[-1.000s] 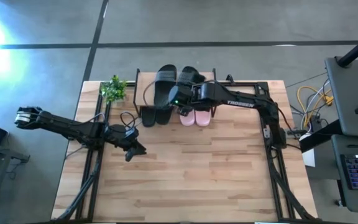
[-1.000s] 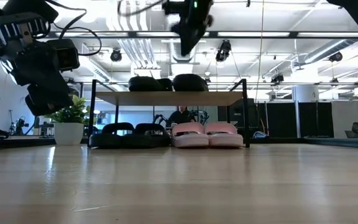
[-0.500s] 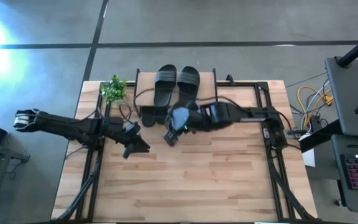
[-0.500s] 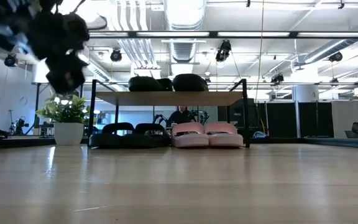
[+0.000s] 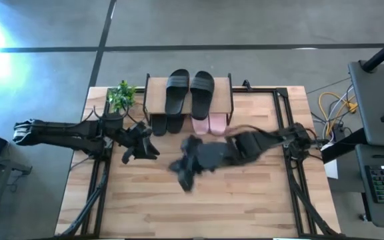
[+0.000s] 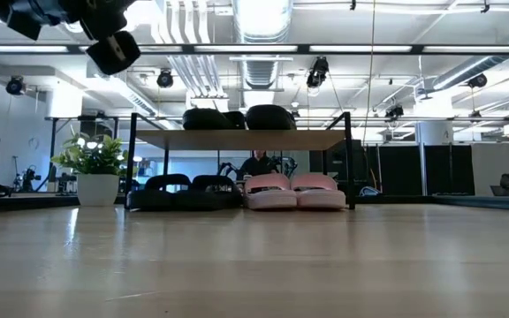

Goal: Pick and place slides into the shelf
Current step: Return to Home Position

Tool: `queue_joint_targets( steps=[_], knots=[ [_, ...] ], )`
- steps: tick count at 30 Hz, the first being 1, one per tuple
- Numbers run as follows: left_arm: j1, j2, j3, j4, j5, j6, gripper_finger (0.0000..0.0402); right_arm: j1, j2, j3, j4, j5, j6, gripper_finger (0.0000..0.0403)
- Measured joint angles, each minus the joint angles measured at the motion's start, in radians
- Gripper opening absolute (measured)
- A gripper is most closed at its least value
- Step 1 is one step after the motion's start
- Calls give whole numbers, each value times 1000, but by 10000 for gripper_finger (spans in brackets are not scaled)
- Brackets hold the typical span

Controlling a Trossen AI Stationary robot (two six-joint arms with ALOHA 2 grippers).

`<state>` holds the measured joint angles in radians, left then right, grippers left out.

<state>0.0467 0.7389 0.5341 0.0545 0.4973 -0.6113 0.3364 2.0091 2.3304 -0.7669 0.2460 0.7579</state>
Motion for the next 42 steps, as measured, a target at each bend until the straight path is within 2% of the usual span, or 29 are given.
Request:
queue_joint_targets(
  steps=[3,5,6,8,11,13,14,16,18,23,26,29,32,37,39,42],
  knots=[
    [9,-15,1,-2,28,0,111,-32,-7,-80,-140,9,116,77],
    [17,-29,-2,-19,41,-1,111,-46,-27,-170,-135,-10,154,76],
    [21,-34,-4,-22,43,-1,111,-49,-45,-225,-76,-35,154,75],
    [27,-47,-11,-35,43,-4,111,-63,-106,-363,166,-127,114,73],
    [28,-67,-23,-53,42,-11,111,-95,-162,-615,763,-283,34,74],
    [28,-86,-33,-77,43,-13,111,-107,-171,-770,1064,-349,1,76],
    [28,-96,-33,-87,42,-13,111,-112,-189,-843,1124,-370,3,78],
    [28,-116,-34,-117,42,-11,111,-116,-256,-977,1115,-380,43,80],
    [28,-136,-34,-125,40,-11,111,-121,-392,-1111,1046,-330,55,80],
    [32,-188,-34,-123,40,39,111,-109,-746,-1390,1046,-61,-45,73],
    [32,-231,-35,-153,13,42,111,-64,-935,-1507,1042,-21,-146,70],
    [32,-271,-35,-216,-94,49,111,-45,-1086,-1608,1047,10,-164,70],
    [33,-345,-35,-312,-175,83,111,-49,-1187,-1715,1037,35,-173,72],
    [32,-478,-37,-473,-242,154,111,-47,-1290,-1864,1064,160,-179,75],
    [32,-537,-45,-503,-272,156,111,-50,-1298,-1927,1149,183,-208,75],
    [33,-621,-71,-512,-274,189,111,-48,-1295,-2034,1406,131,-309,71]
  ],
)
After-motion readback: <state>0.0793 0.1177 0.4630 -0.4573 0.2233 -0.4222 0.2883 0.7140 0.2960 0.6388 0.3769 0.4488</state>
